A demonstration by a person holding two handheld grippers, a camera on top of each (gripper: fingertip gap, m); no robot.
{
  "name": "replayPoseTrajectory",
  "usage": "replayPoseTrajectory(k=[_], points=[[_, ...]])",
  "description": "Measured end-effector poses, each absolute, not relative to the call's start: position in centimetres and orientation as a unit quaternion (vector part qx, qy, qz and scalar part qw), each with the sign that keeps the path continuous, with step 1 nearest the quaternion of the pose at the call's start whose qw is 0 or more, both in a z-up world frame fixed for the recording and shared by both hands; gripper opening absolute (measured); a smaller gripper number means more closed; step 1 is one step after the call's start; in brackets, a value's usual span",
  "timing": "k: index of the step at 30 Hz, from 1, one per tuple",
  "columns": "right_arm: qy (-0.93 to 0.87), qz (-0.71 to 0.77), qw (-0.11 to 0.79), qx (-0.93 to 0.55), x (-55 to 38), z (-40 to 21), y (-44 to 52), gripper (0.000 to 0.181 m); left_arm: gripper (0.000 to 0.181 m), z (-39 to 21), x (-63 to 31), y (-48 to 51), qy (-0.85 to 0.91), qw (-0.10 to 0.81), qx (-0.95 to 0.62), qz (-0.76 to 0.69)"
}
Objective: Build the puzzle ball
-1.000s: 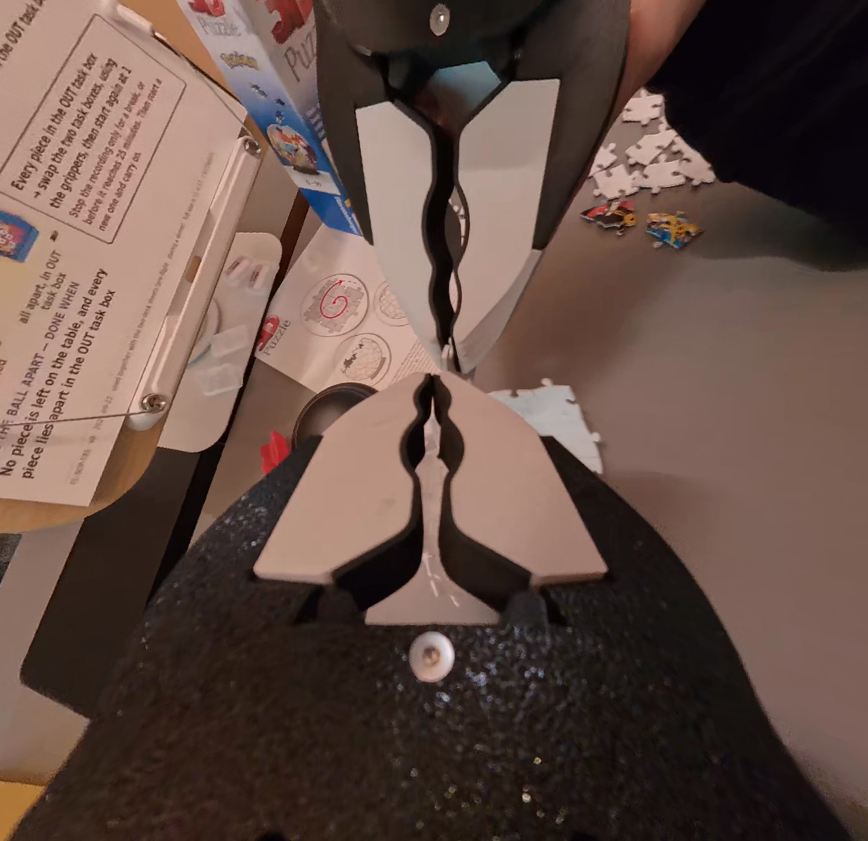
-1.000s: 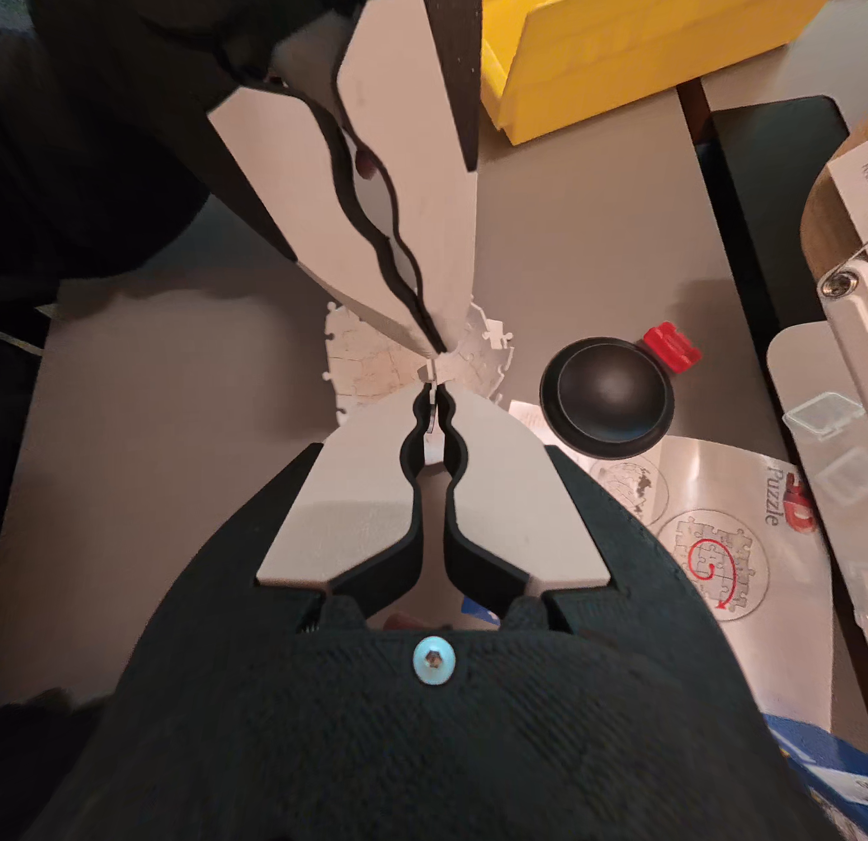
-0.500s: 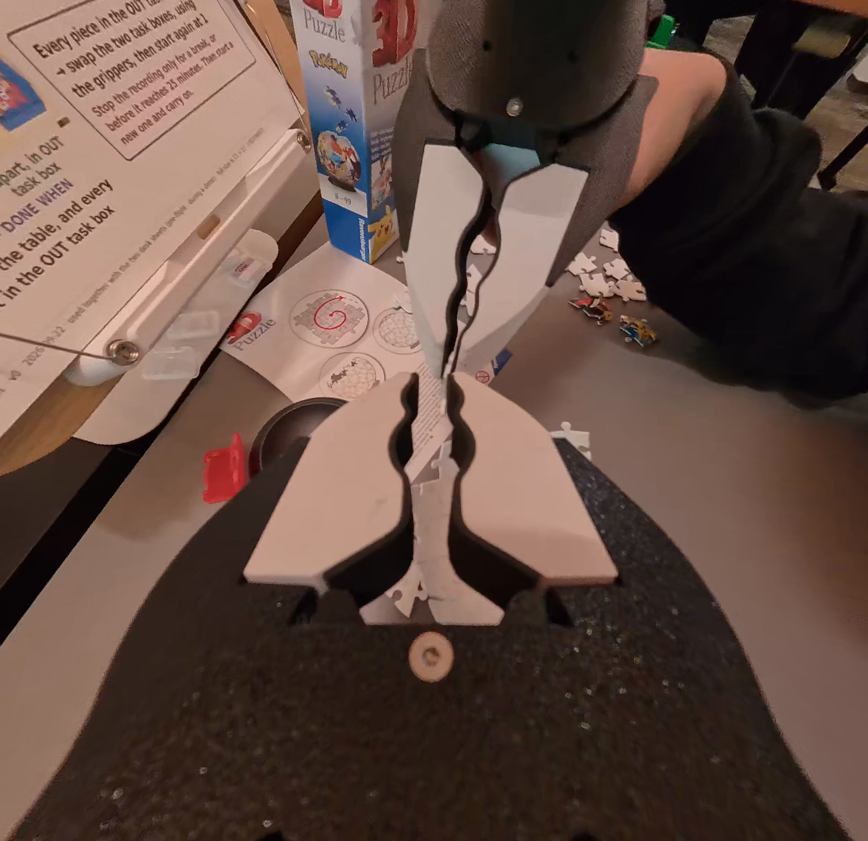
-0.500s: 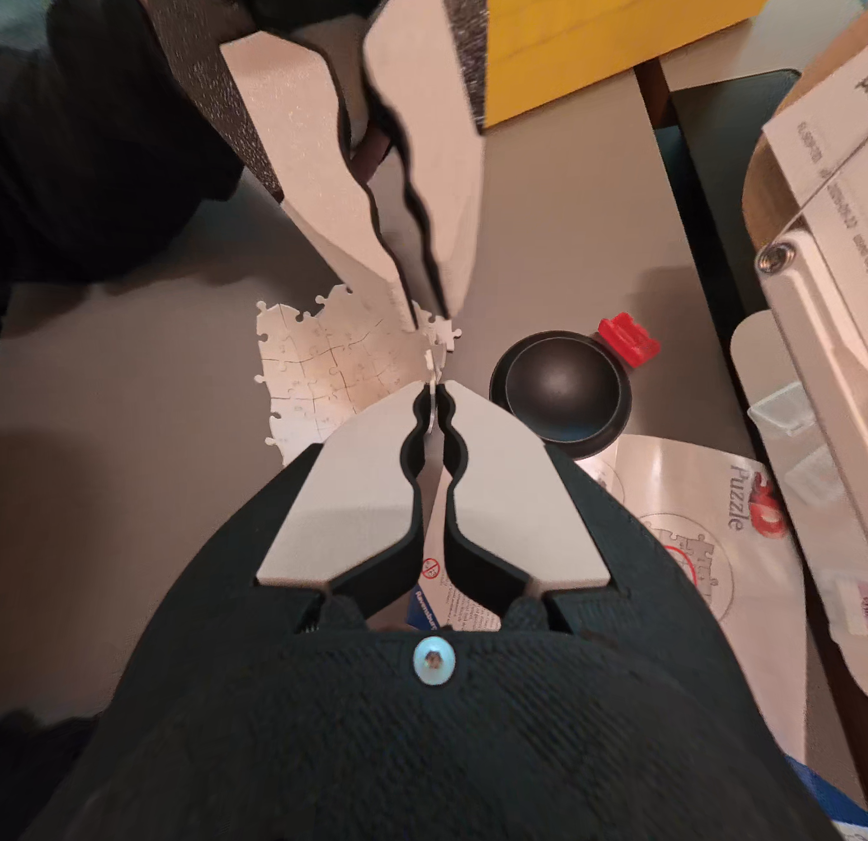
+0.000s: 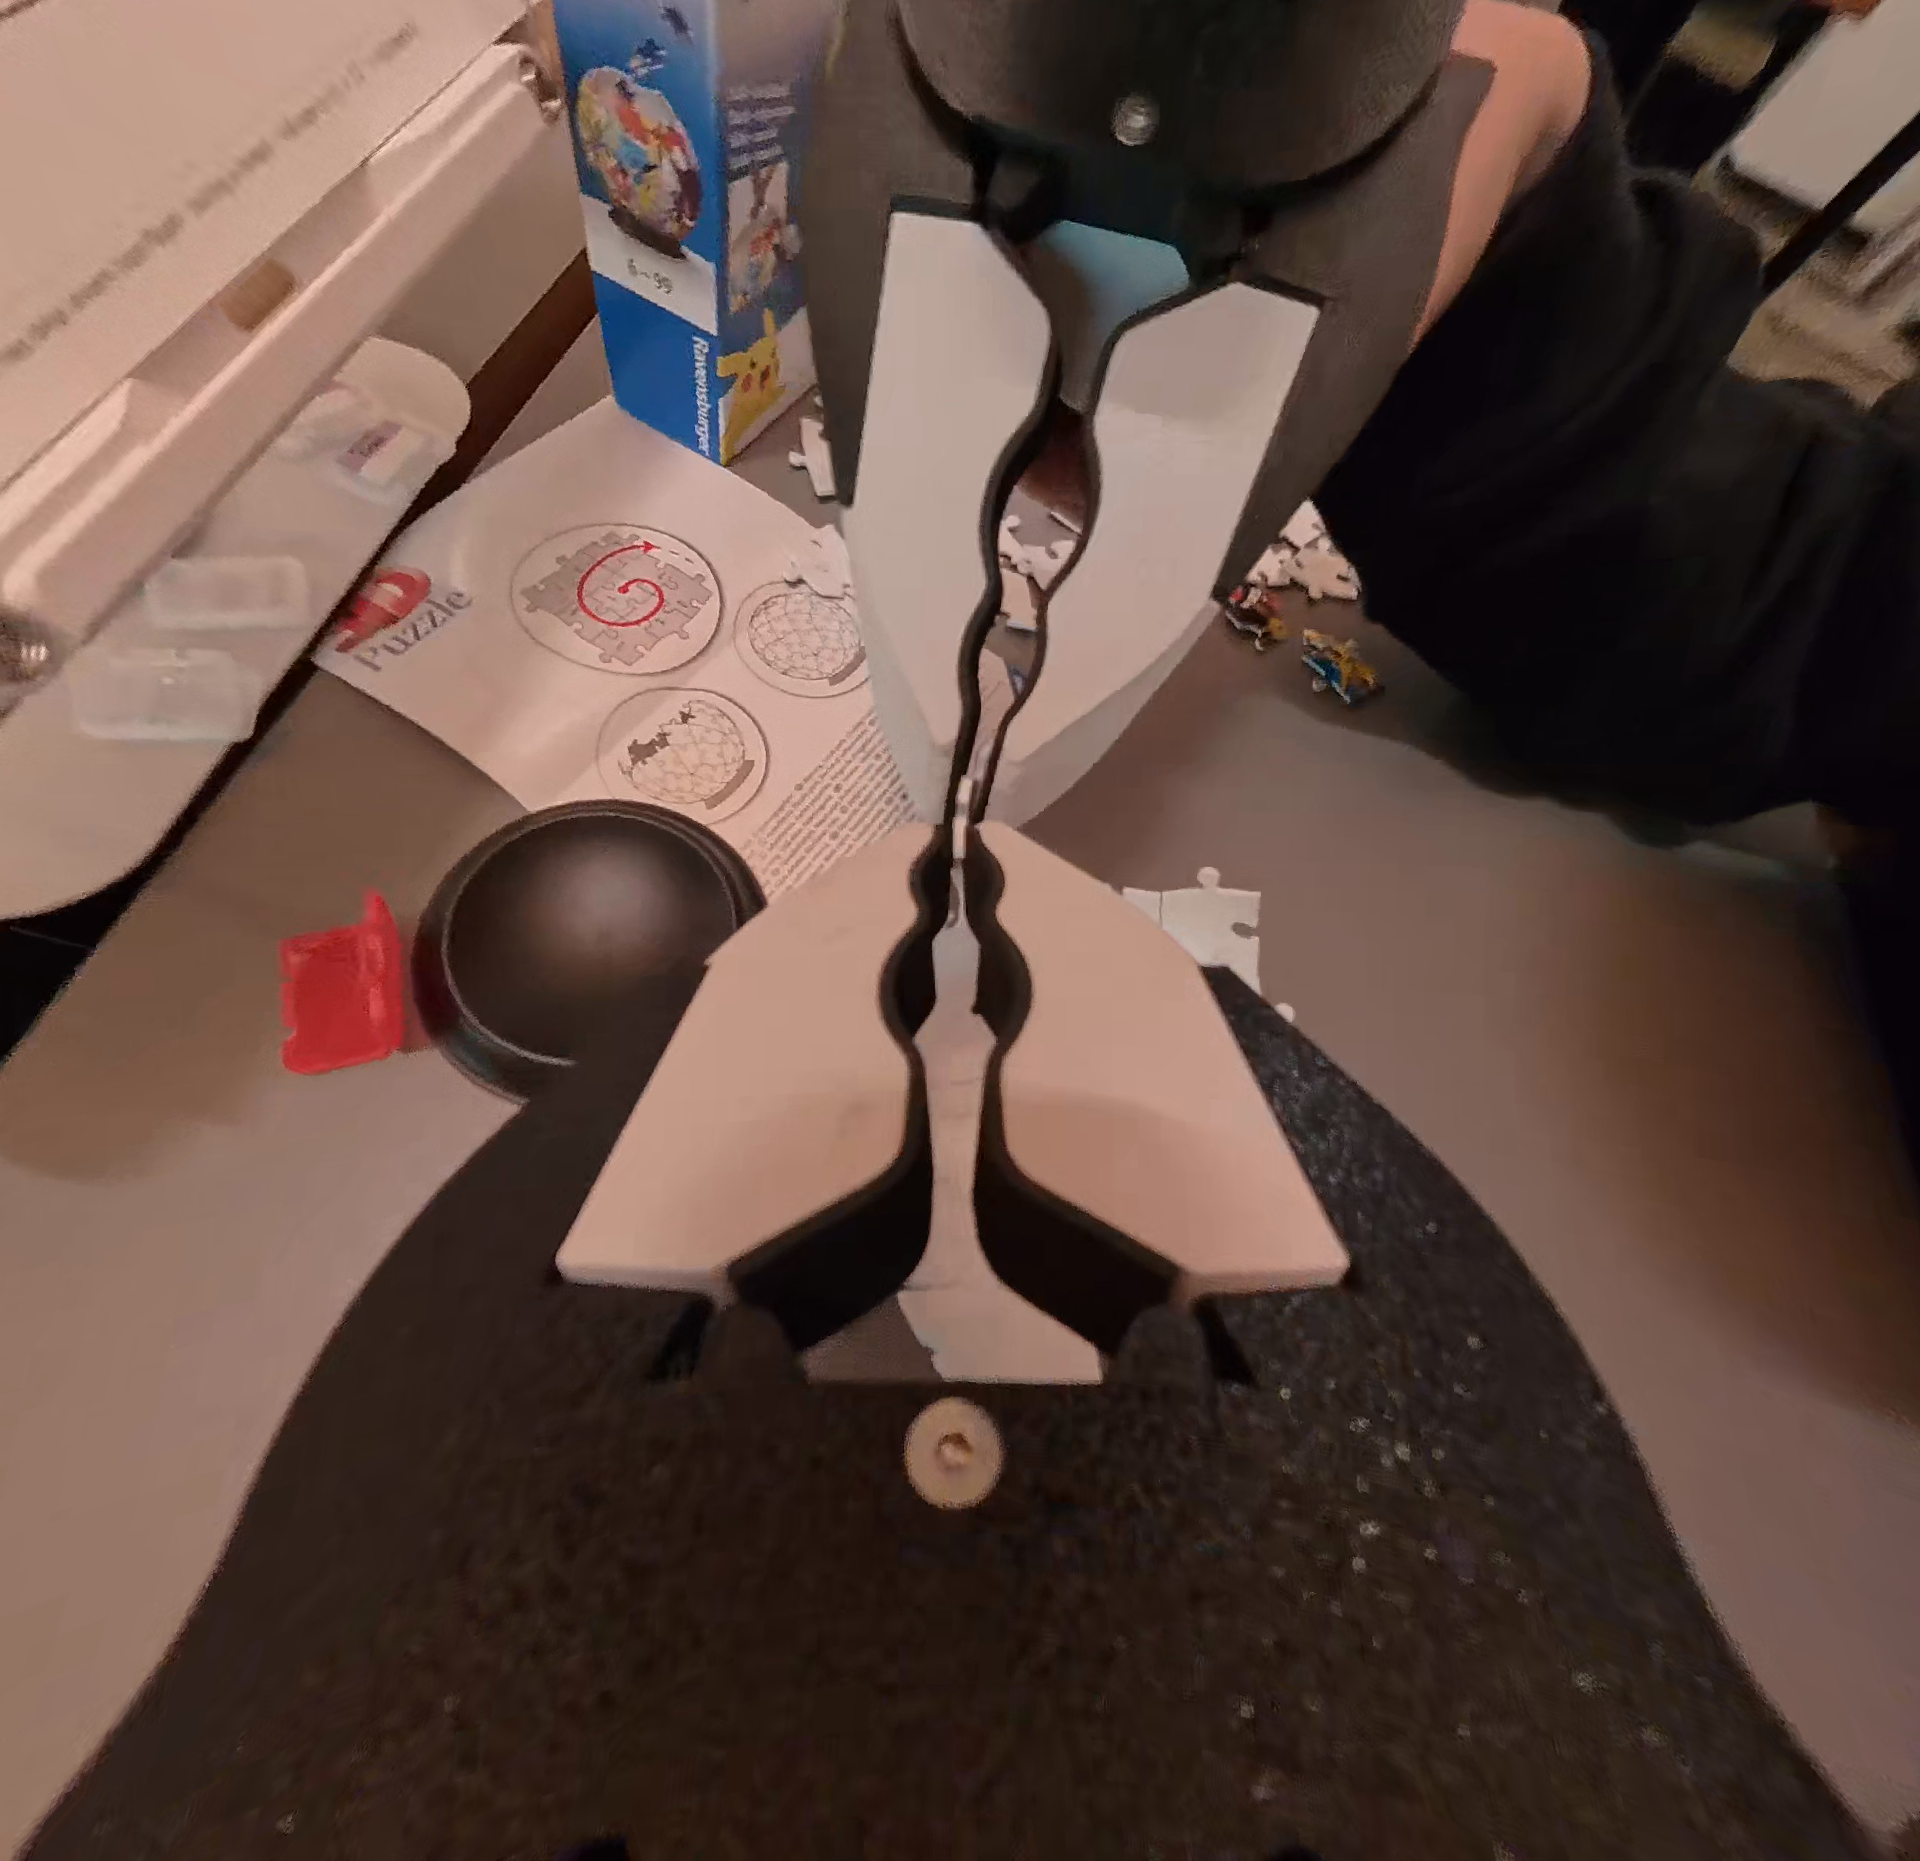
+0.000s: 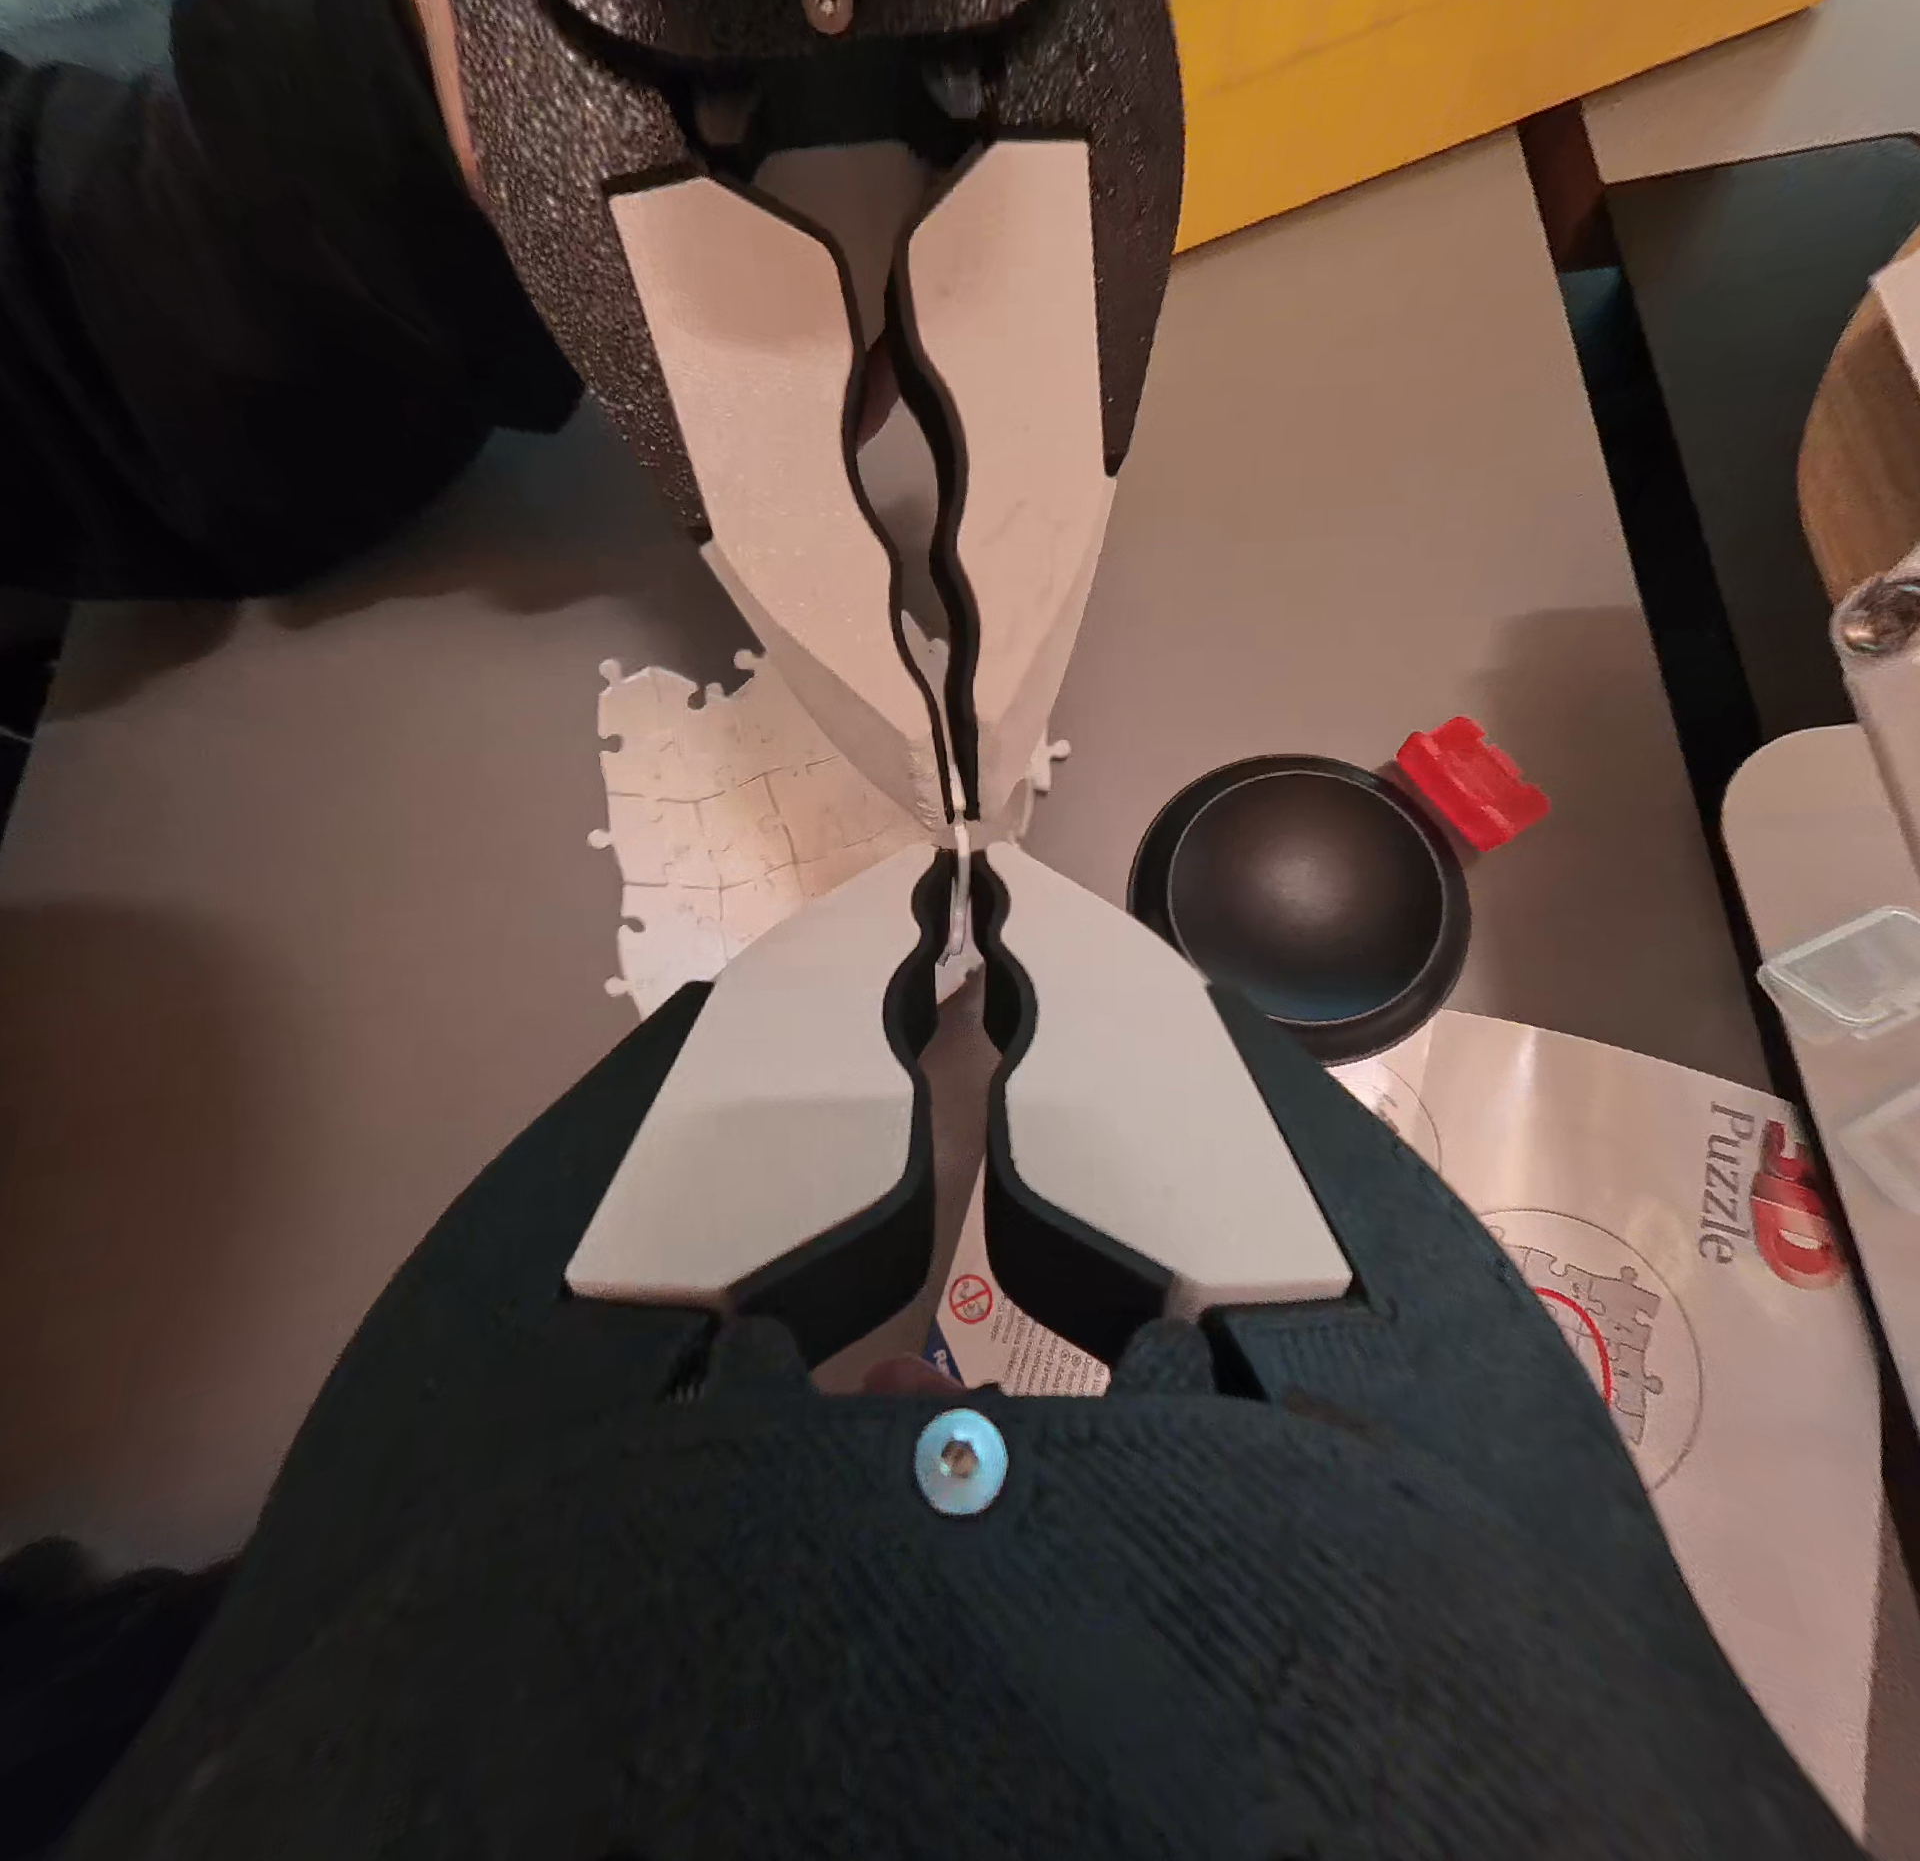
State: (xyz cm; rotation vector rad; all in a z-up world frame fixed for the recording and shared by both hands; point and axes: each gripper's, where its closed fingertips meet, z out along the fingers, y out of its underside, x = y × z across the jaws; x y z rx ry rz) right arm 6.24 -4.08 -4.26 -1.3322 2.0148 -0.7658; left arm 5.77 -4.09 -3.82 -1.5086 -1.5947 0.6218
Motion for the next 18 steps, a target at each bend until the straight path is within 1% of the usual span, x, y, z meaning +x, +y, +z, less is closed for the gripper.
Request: replayPoseTrajectory(k=[2,7,8,9,10,11,14,15,16,18], points=[[0.765,-0.289,0.306,-0.488,6.1,-4.6,-4.4,0.006,0.002,-4.2,5.9,-4.6,-0.643,0.428,-0.588,0.241],[0.784,-0.264,0.346,-0.443,6.3,-5.9,-4.9,0.027,0.002,-5.0,6.2,-5.3,-0.647,0.433,-0.579,0.243],[0.785,-0.261,0.351,-0.439,6.5,-6.3,-5.0,0.027,0.002,-5.0,6.2,-5.3,-0.644,0.440,-0.577,0.241],[0.784,-0.257,0.355,-0.438,6.6,-6.5,-4.9,0.022,0.002,-5.1,6.2,-5.3,-0.642,0.445,-0.577,0.240],[0.783,-0.257,0.360,-0.438,6.8,-6.5,-5.0,0.010,0.002,-5.3,6.3,-5.4,-0.641,0.444,-0.578,0.241],[0.784,-0.259,0.361,-0.434,6.8,-6.5,-5.1,0.003,0.002,-5.3,6.4,-5.4,-0.639,0.444,-0.580,0.242],[0.786,-0.256,0.368,-0.425,6.9,-6.5,-5.2,0.003,0.002,-5.4,6.5,-5.5,-0.643,0.443,-0.578,0.237],[0.788,-0.252,0.369,-0.423,7.0,-6.6,-5.2,0.003,0.003,-5.6,6.6,-5.5,-0.646,0.437,-0.581,0.232],[0.793,-0.246,0.363,-0.424,7.0,-6.9,-5.1,0.003,0.009,-5.9,6.7,-5.6,-0.652,0.426,-0.583,0.231],[0.802,-0.239,0.351,-0.421,7.0,-7.3,-5.1,0.003,0.008,-6.4,6.9,-5.8,-0.657,0.406,-0.591,0.233]])
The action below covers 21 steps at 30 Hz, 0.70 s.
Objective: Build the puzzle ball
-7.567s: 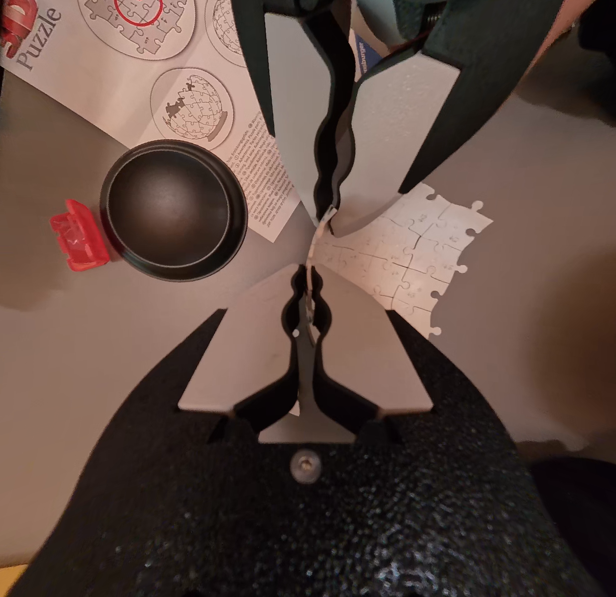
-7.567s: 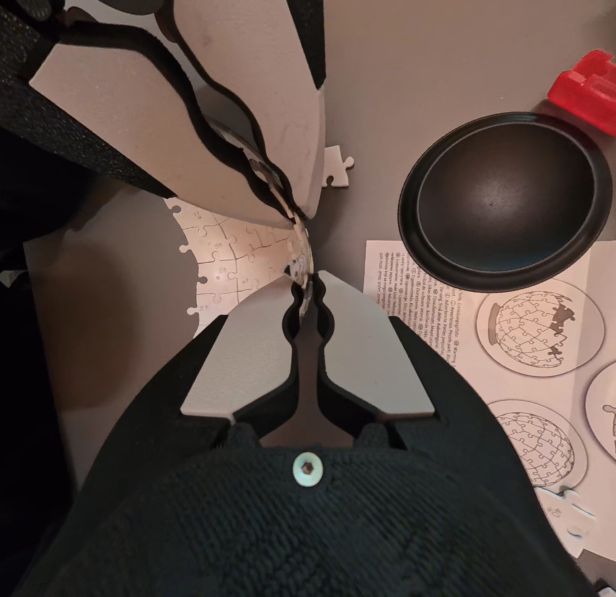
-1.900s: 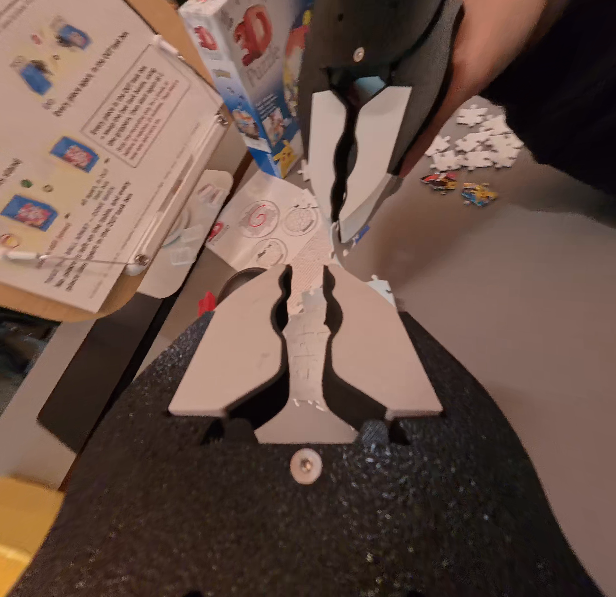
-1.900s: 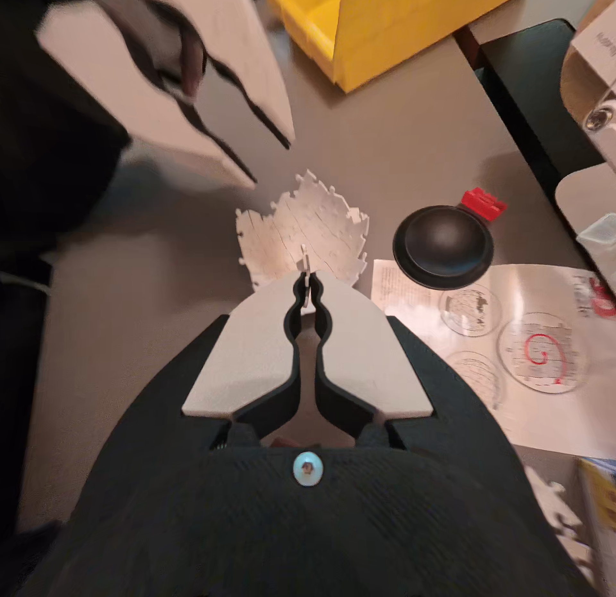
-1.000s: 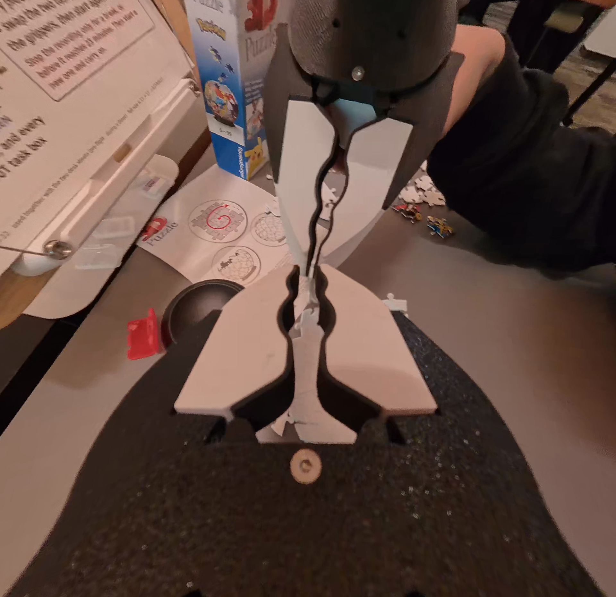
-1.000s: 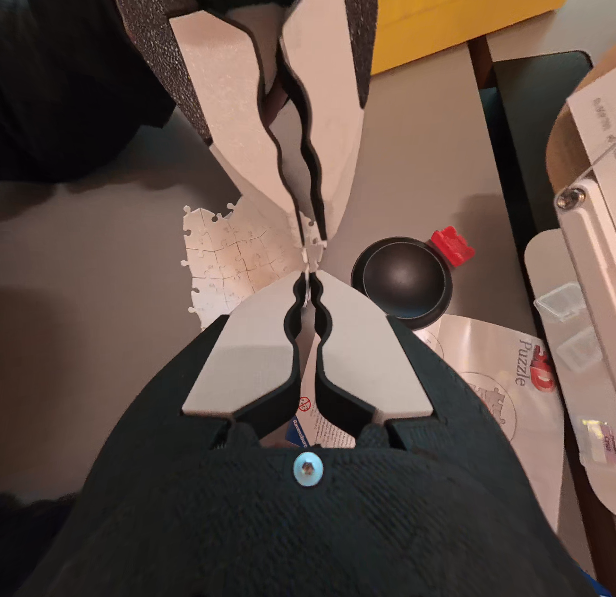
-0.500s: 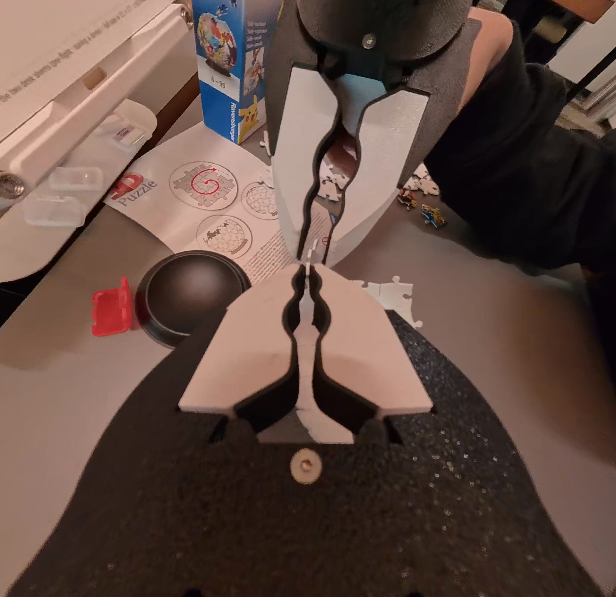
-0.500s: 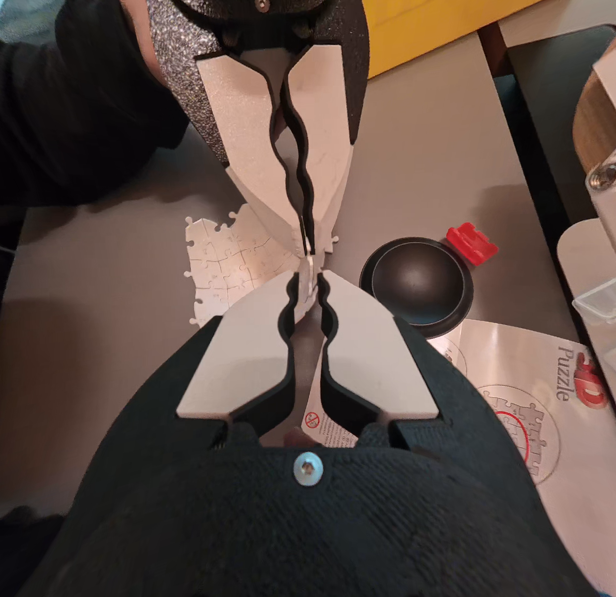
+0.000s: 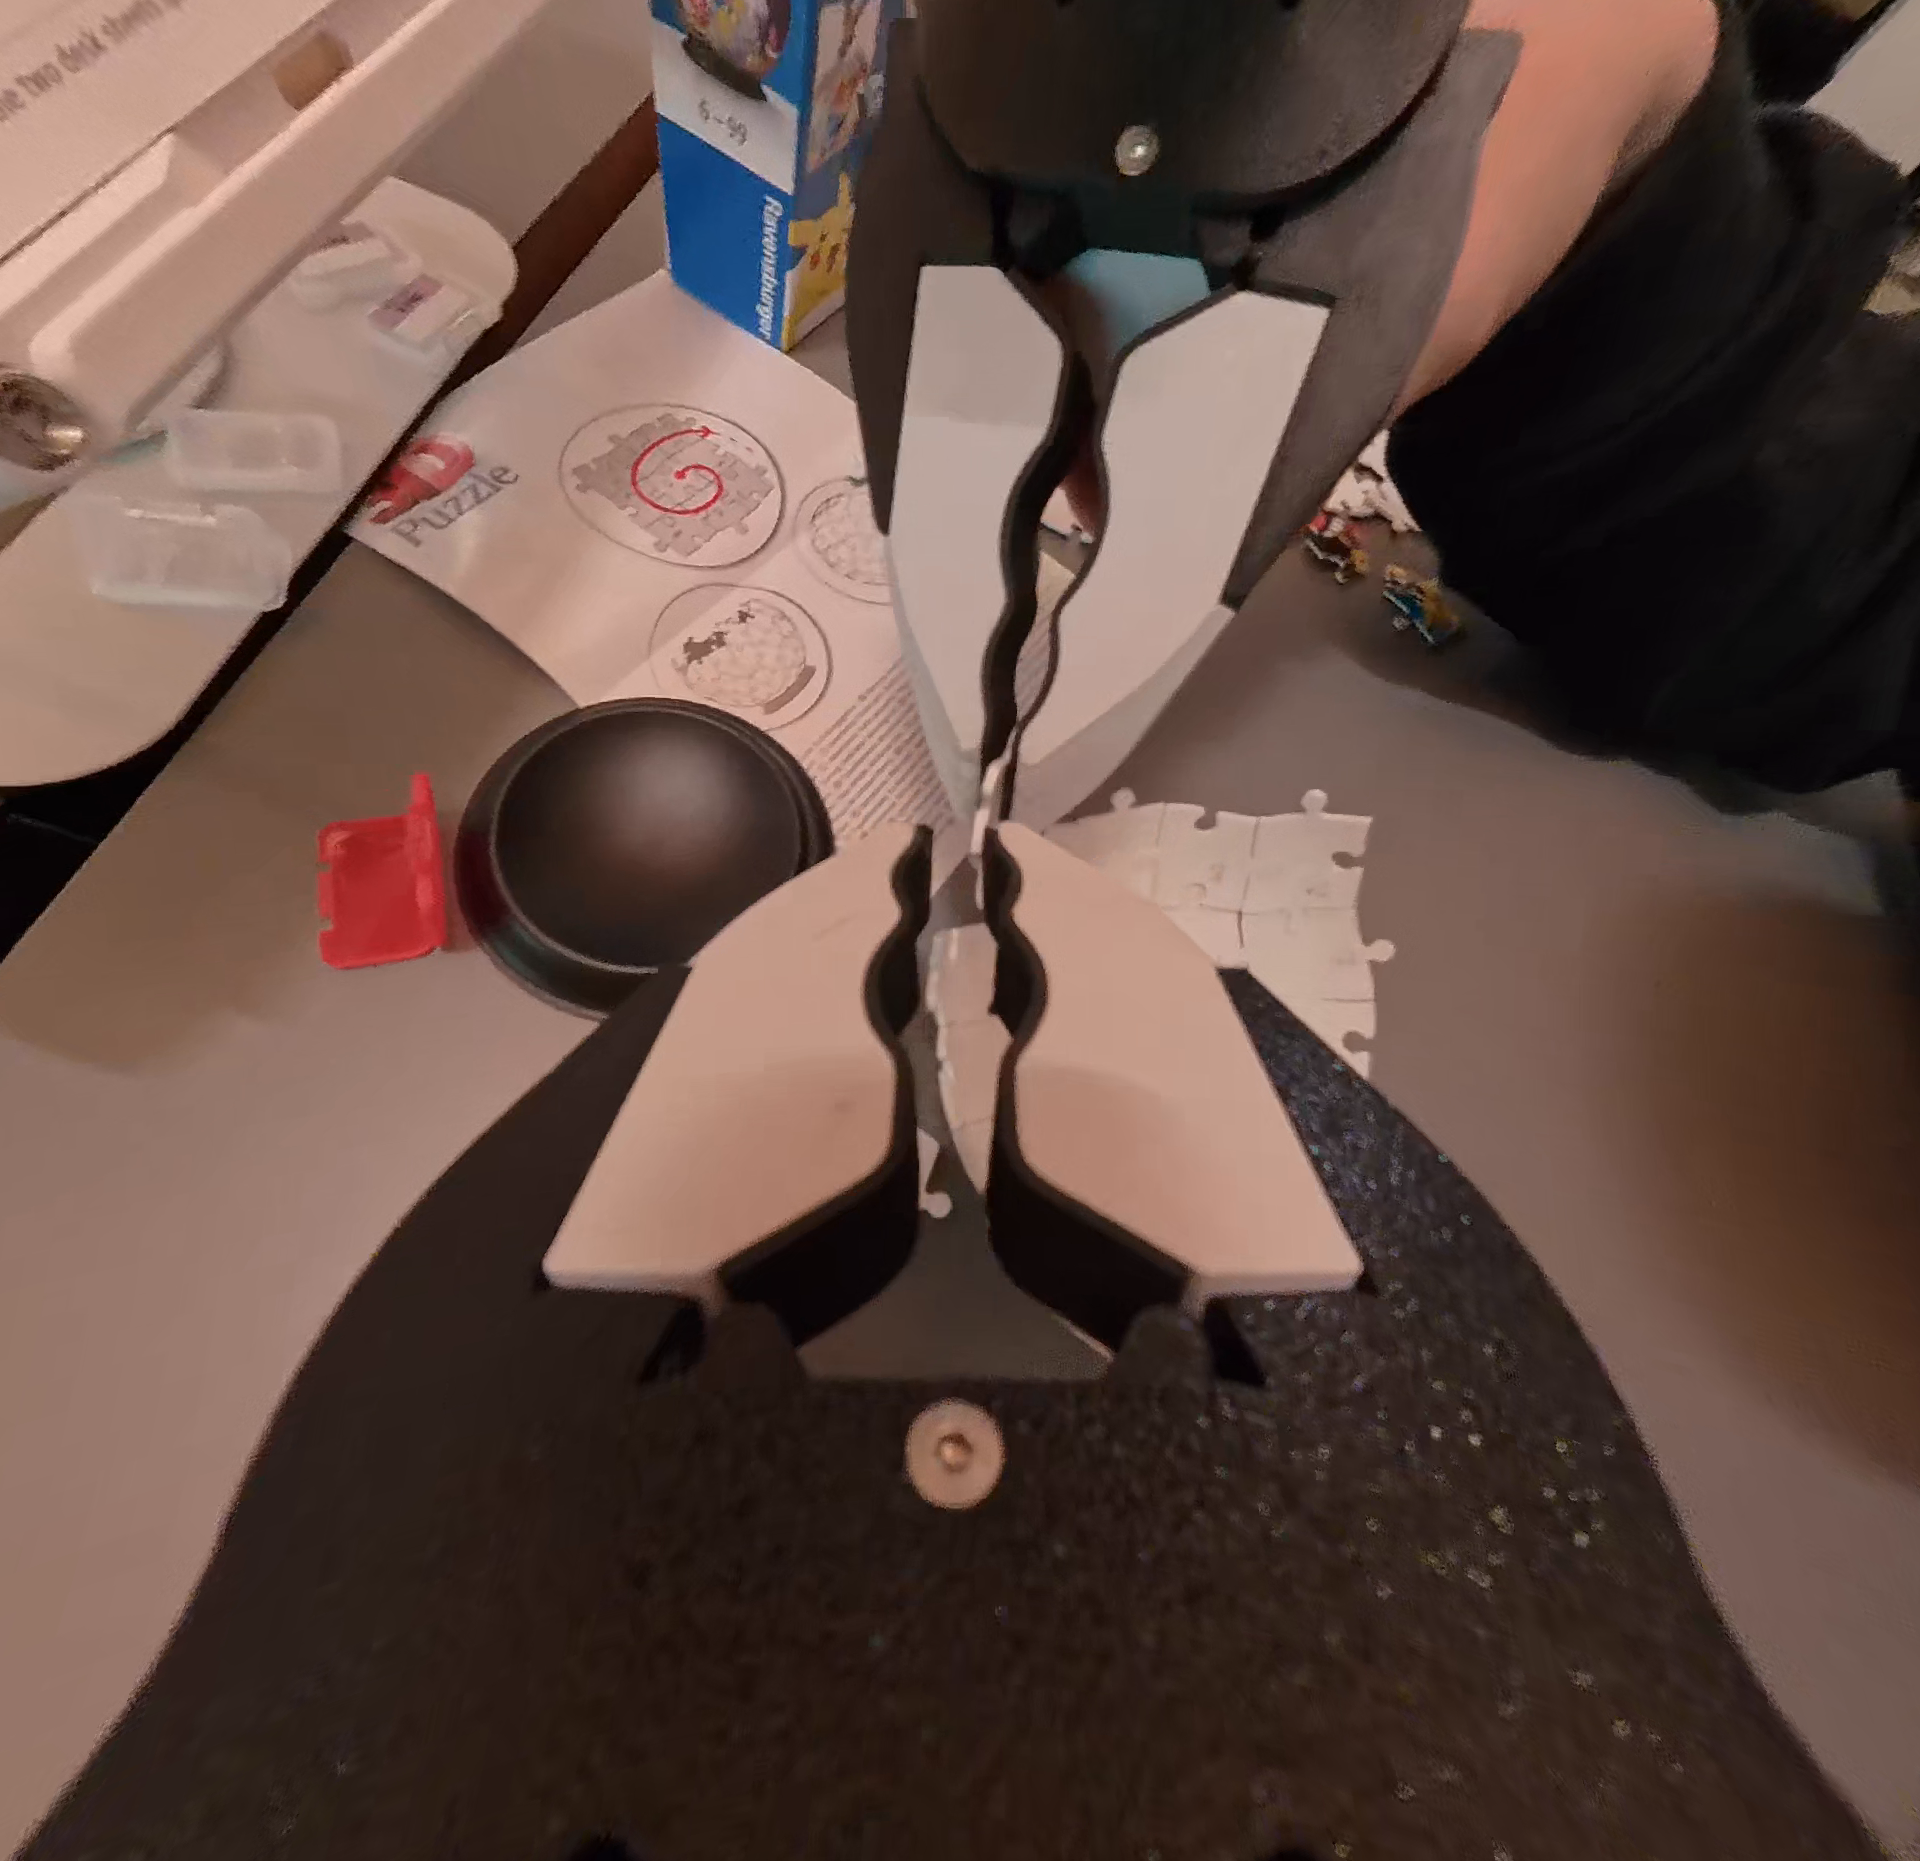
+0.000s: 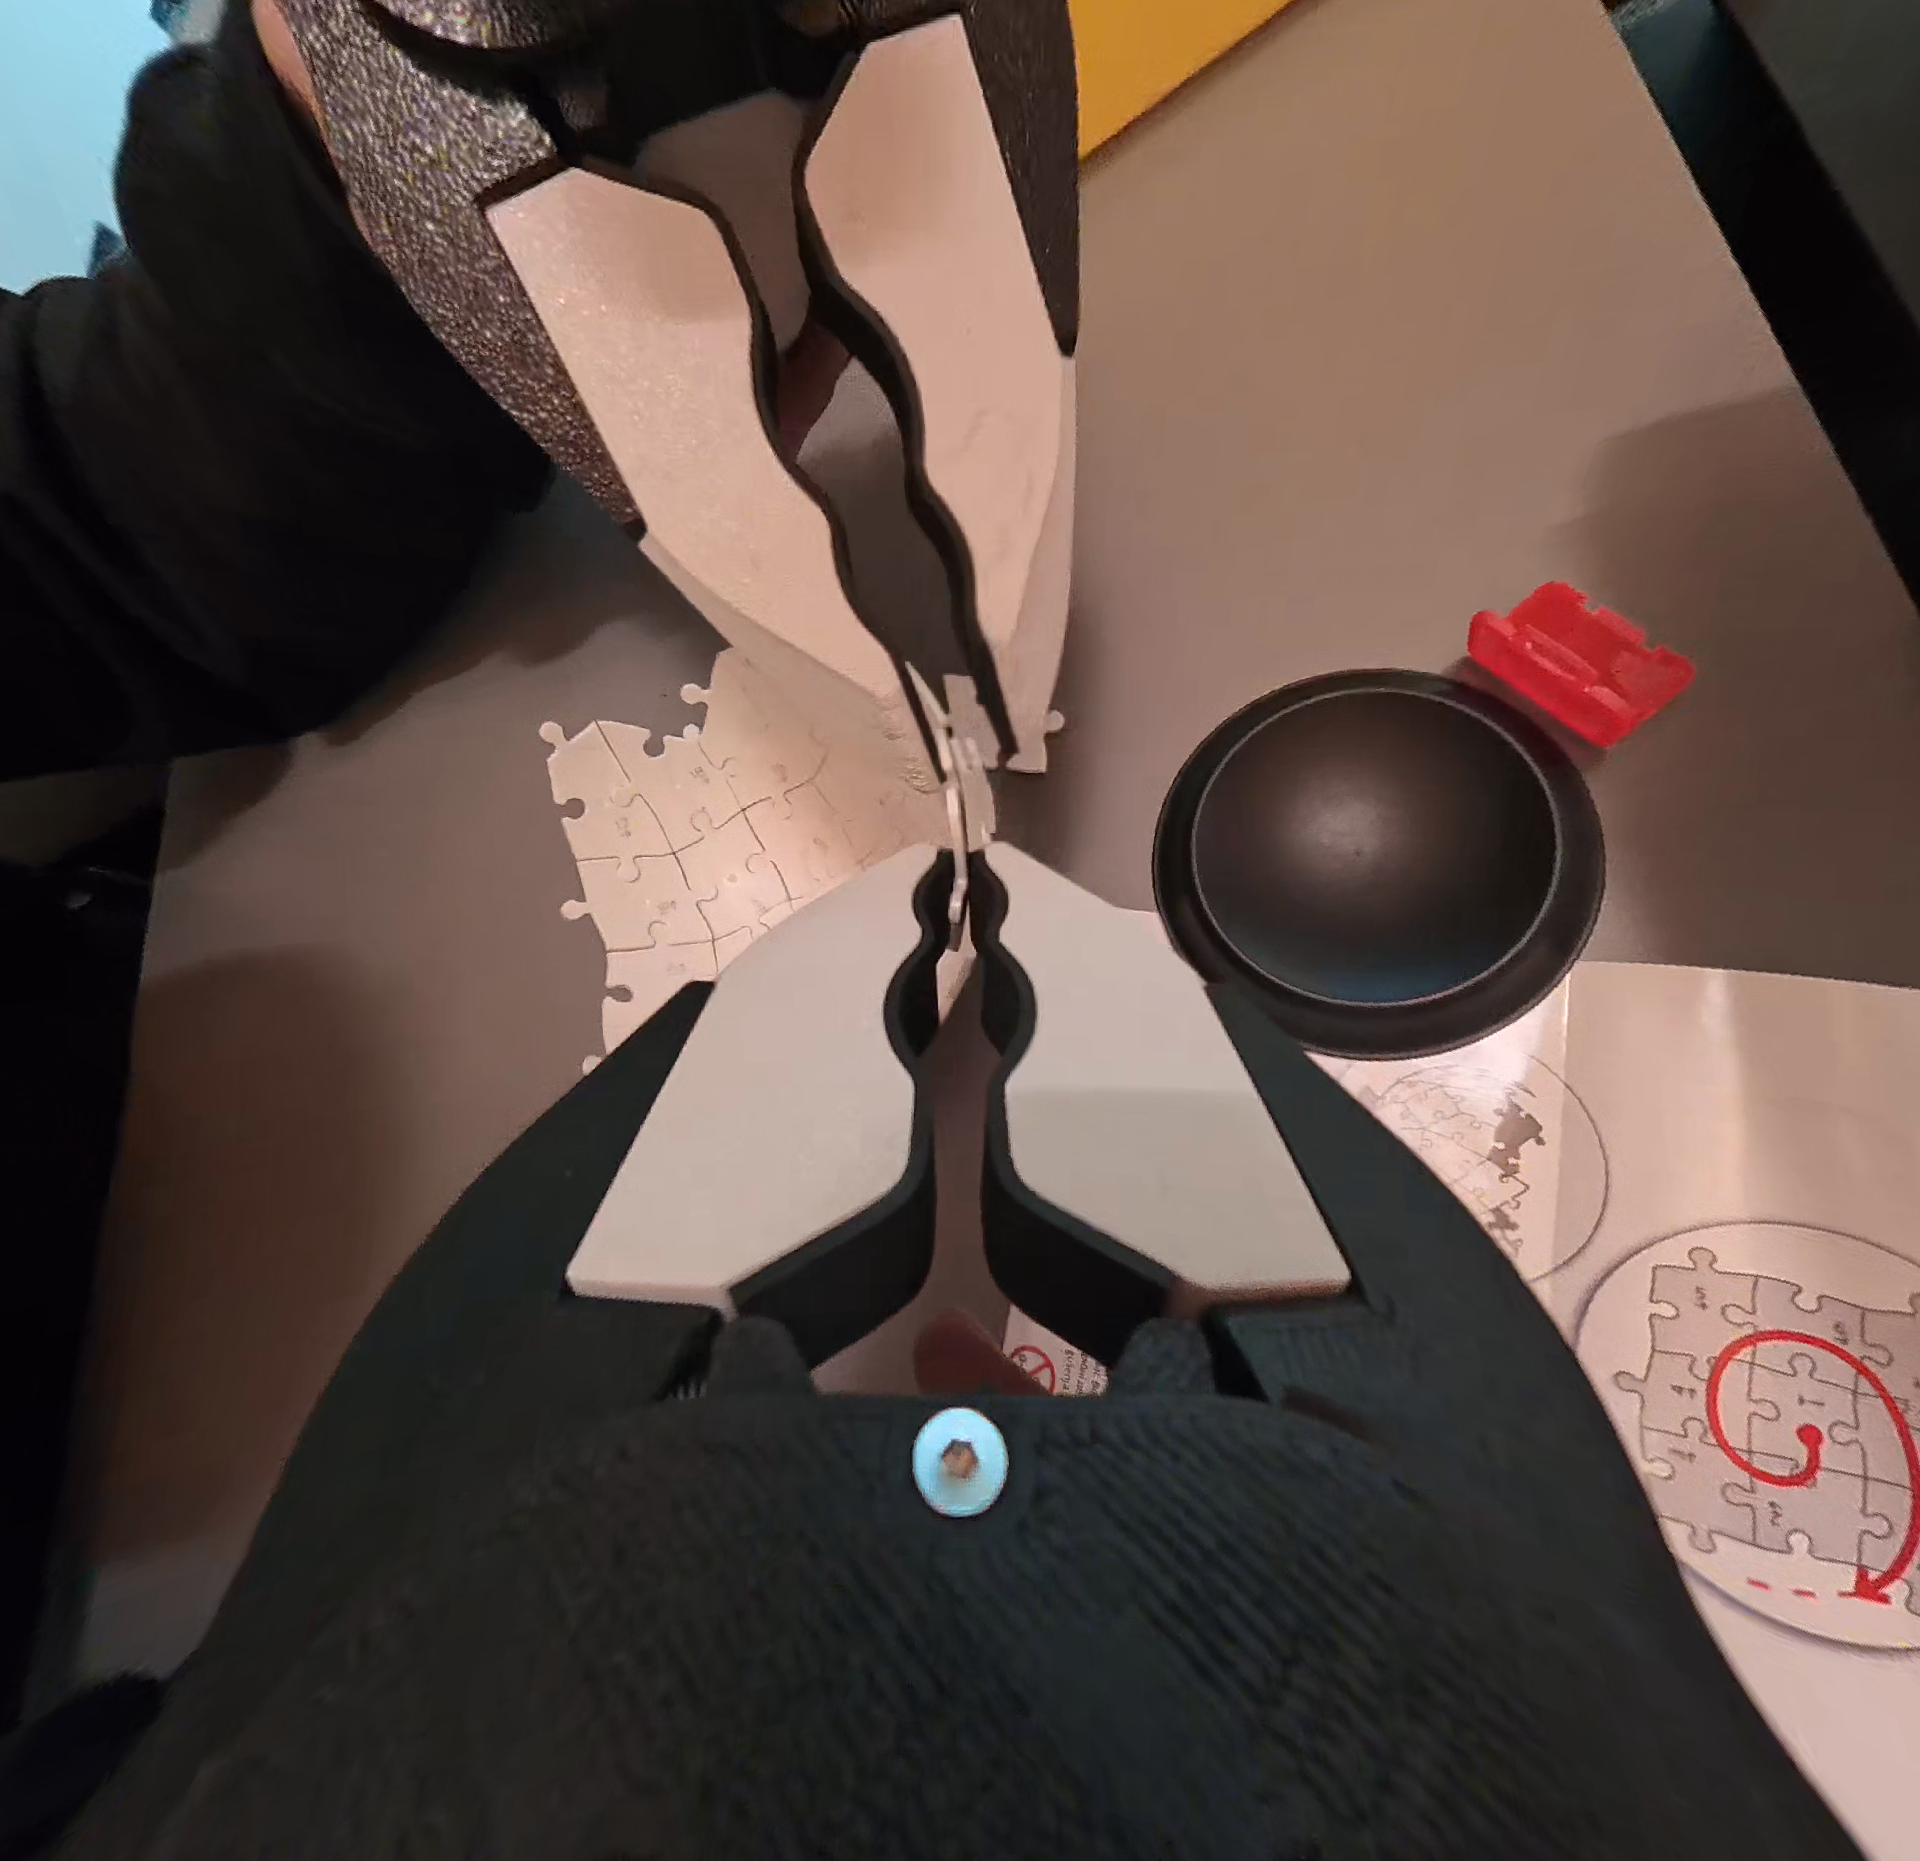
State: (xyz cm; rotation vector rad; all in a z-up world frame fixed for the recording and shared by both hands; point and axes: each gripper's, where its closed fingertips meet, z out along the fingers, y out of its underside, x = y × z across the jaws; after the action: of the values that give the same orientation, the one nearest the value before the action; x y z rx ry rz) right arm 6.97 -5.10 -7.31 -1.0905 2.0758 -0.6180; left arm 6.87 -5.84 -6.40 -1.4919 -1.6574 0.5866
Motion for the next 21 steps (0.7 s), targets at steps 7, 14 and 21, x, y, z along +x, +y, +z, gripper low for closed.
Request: replayPoseTrajectory(k=[7,14,21], points=[[0.813,-0.218,0.340,-0.421,7.0,-8.1,-4.6,0.003,0.002,-7.2,7.0,-5.0,-0.645,0.391,-0.620,0.215],[0.816,-0.219,0.338,-0.415,7.2,-8.6,-4.9,0.019,0.001,-6.8,6.7,-5.0,-0.635,0.411,-0.615,0.222],[0.804,-0.234,0.357,-0.413,7.3,-7.8,-5.0,0.003,0.001,-7.0,7.0,-5.1,-0.638,0.410,-0.614,0.217]])
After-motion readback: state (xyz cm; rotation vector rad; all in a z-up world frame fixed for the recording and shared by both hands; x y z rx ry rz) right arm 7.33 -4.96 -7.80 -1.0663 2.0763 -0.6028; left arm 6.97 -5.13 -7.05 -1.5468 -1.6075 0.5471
